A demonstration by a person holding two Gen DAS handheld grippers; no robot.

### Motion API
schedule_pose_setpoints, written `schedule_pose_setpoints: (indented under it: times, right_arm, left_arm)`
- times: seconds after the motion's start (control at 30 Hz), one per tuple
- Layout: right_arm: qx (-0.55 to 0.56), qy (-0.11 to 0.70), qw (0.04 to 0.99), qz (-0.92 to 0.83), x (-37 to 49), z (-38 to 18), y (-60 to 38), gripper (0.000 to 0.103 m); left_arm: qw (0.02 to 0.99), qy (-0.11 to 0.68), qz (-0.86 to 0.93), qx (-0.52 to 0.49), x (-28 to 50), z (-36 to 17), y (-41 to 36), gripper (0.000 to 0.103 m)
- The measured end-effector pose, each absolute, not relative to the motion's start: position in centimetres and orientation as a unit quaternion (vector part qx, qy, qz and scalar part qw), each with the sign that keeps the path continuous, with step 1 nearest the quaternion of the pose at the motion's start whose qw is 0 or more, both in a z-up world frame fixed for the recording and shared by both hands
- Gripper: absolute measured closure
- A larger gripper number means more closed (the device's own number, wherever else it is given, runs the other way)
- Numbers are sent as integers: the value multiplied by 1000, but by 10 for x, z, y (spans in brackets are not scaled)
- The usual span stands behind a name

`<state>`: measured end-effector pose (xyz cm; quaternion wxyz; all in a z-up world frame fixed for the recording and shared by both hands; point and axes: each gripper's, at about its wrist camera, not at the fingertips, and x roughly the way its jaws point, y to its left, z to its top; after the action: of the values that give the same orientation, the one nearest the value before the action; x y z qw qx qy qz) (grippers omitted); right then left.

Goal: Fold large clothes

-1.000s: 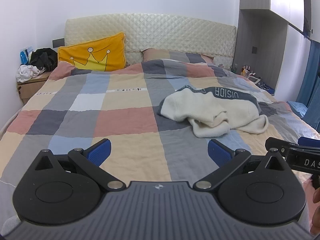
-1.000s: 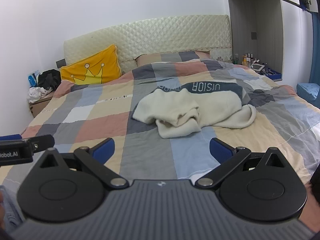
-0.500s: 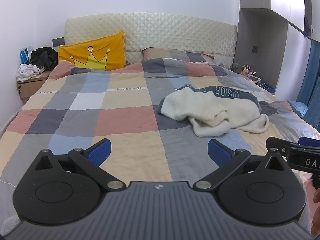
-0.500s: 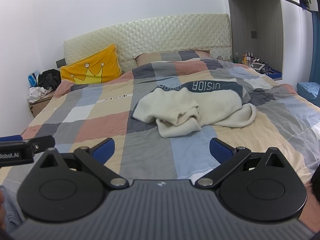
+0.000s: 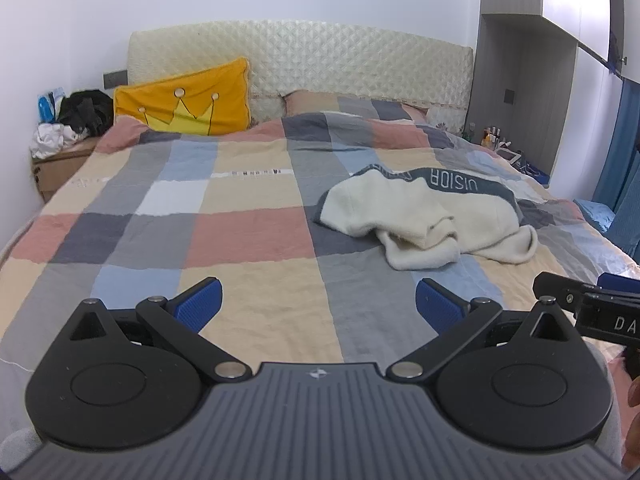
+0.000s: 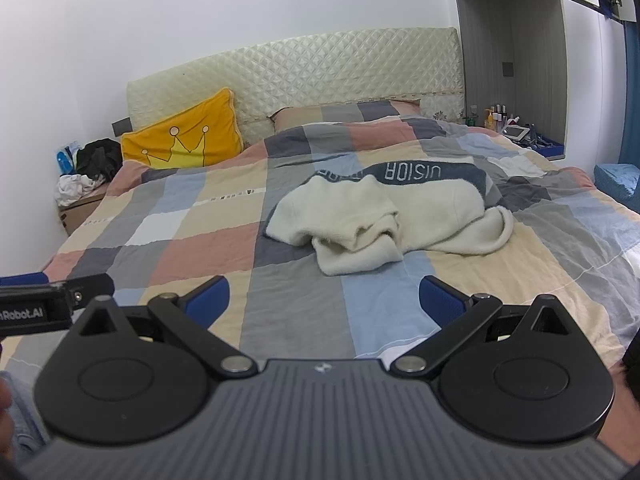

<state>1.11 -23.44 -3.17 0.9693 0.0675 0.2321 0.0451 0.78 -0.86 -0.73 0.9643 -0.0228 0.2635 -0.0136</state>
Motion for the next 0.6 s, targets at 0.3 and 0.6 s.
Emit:
schedule_pose_setpoints:
  times: [0.3, 0.6]
  right_arm:
    - [76, 236, 968, 39, 18, -34, -237, 0]
    - [90, 241, 966, 16, 42, -49, -243, 0]
  left_arm:
    - [965, 261, -15, -8, 20, -9, -12, 0]
    - [959, 283, -18, -1, 46, -30, -14, 0]
